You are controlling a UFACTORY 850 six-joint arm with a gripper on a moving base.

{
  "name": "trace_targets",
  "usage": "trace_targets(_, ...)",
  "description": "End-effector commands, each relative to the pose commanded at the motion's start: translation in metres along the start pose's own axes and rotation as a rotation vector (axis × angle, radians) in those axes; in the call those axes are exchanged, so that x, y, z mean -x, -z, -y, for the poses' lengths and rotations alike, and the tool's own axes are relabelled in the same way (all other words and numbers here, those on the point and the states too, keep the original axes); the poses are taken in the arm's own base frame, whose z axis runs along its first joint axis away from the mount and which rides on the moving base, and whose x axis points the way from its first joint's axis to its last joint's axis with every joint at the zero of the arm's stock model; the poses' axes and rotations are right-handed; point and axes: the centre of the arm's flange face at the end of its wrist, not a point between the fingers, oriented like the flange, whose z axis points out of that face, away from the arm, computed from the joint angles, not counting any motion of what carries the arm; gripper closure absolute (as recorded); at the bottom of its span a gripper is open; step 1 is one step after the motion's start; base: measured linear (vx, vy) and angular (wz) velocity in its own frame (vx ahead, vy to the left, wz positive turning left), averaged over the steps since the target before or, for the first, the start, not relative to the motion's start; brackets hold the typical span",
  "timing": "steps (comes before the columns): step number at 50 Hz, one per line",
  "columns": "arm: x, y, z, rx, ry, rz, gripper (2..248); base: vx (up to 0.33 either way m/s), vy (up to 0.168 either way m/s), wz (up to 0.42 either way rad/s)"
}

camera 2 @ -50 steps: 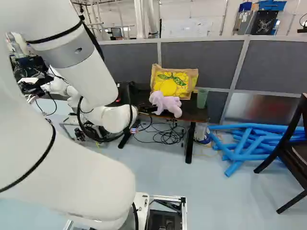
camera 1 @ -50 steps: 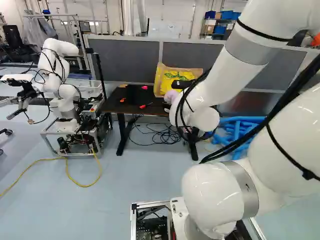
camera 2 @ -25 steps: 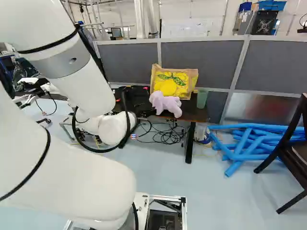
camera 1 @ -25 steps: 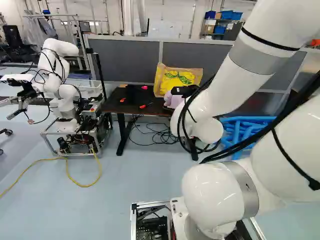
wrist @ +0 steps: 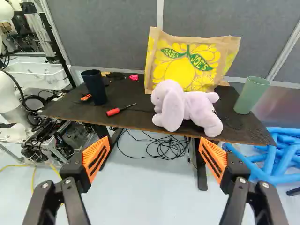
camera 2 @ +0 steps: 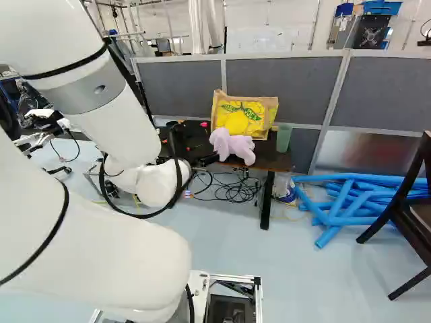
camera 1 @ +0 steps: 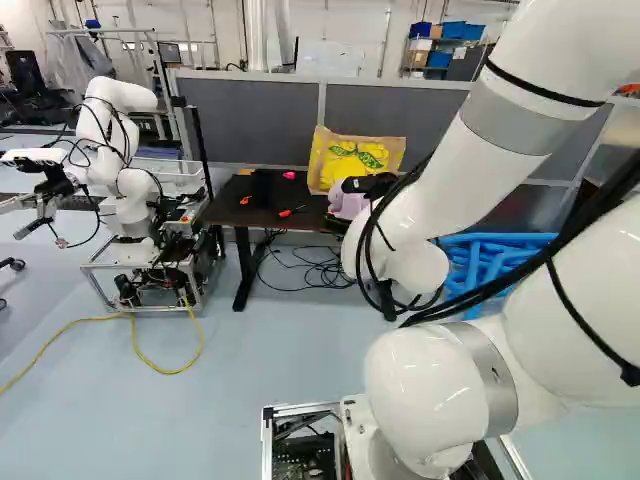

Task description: Pick up the bag on the ground and place it on the table

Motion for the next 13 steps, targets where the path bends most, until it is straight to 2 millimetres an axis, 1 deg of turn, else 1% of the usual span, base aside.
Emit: trace_targets(13, 0.0, 0.0, 0.0, 0.0, 0.0, 0.0, 3, 0.0, 0.0, 0.0)
